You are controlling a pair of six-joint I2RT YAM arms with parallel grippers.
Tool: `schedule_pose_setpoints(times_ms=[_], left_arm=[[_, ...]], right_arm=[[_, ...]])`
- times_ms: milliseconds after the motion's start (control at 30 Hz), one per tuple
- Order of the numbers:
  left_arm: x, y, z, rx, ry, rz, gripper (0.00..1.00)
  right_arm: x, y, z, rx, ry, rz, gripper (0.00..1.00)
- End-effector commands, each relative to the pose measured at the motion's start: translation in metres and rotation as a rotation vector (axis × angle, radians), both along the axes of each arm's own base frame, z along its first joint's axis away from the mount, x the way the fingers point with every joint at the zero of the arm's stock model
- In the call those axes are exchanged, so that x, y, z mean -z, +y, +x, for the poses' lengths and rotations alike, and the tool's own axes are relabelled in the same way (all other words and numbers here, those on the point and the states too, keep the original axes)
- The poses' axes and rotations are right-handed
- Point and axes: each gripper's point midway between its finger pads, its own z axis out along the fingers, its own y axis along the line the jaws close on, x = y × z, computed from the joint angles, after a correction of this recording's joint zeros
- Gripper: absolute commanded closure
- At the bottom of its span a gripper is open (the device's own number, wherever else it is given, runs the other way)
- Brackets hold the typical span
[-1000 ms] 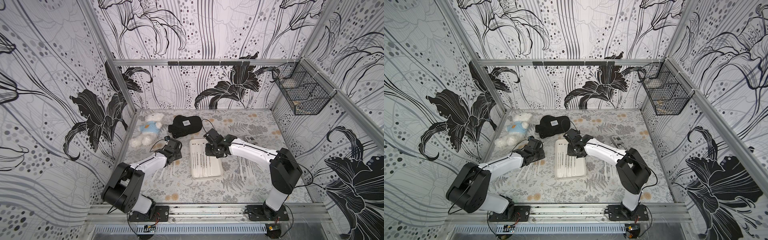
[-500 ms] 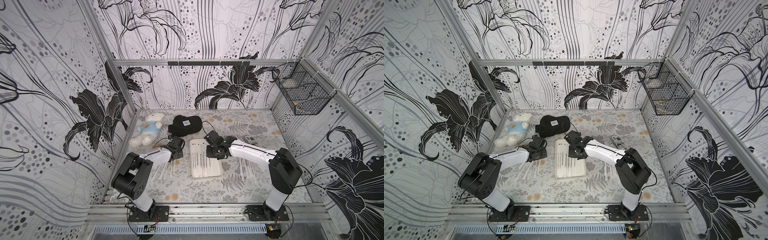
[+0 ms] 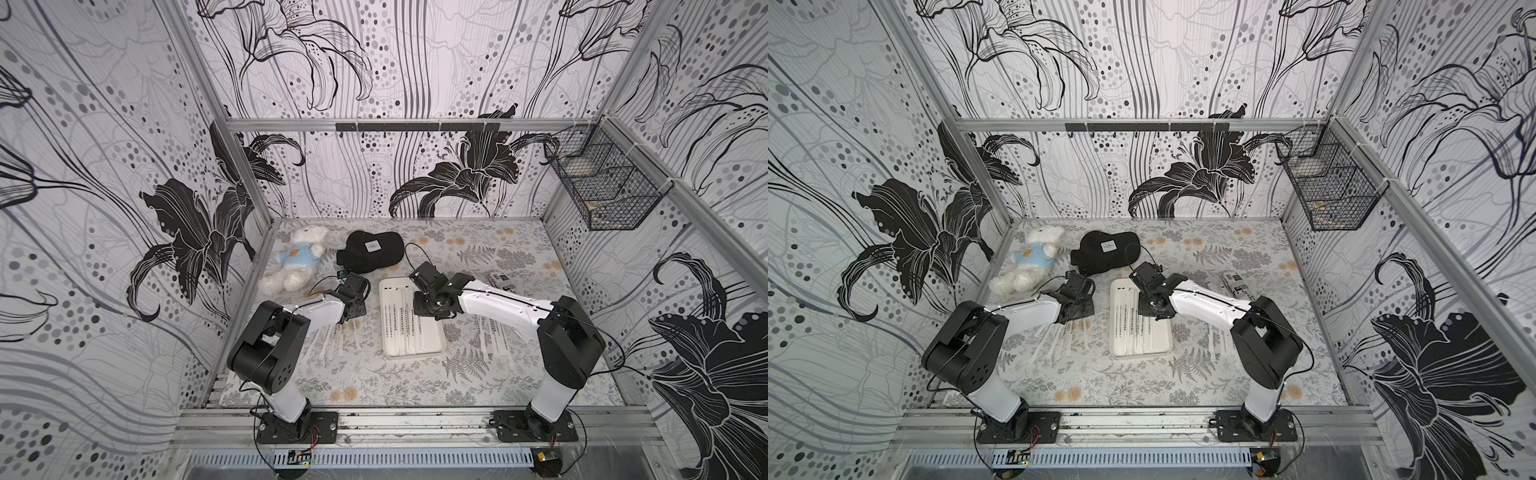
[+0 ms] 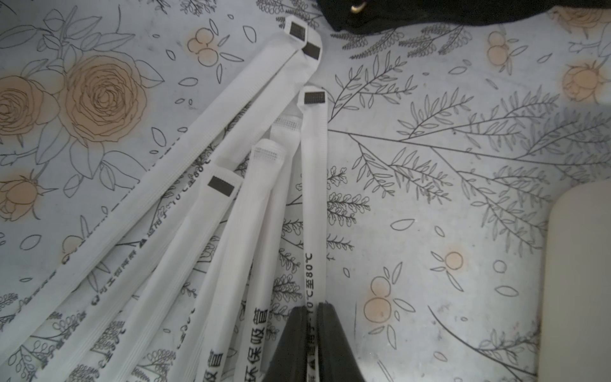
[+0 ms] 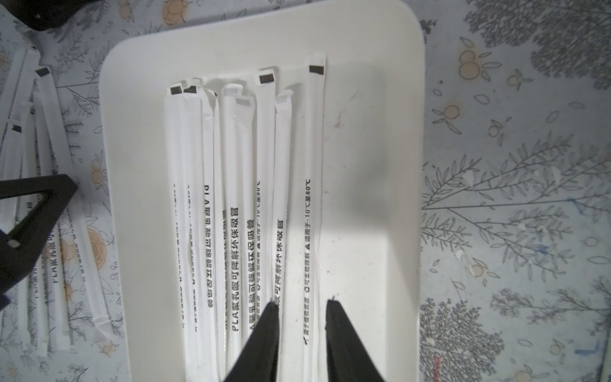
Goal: Put the straws into the storage box
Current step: Pick up the straw from the center of the board.
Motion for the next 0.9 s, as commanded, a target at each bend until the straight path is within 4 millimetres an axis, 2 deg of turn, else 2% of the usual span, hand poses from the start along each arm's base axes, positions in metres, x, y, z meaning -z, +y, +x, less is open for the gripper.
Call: schedule_pose_setpoints(times_ms=[0,133,367,467,600,733,867], left_arm=[[-0.009,-0.016,0.0,0.029,-0.015,-0.023,0.89],[-0.039,-0.036,-0.001,0.055,-0.058,-0.042,0.92],[-0.109,-0.056,-0.014,0.044,-0.189,-0.123,0.98],[-0.136,-0.078,-0.021,0.063,-0.246,-0.188,1.0],[-0.168,-0.127,-0.028,0.124,-0.325,-0.295,1.0],[-0.181,-0.174,-0.032,0.187,-0.38,-0.399,1.0],[-0.171,-0.202,-0.032,0.22,-0.41,-0.562,1.0]], right_arm=[[-0.01,-0.006,0.003,0.012,-0.027,-0.001,0.73],[-0.025,-0.014,0.009,0.028,-0.06,0.018,0.74],[-0.047,-0.045,0.015,0.078,-0.116,0.056,0.74],[-0.053,-0.054,0.018,0.091,-0.132,0.07,0.75],[-0.057,-0.066,0.021,0.103,-0.145,0.084,0.75],[-0.059,-0.077,0.021,0.116,-0.155,0.092,0.75],[-0.058,-0.089,0.019,0.129,-0.157,0.102,0.75]])
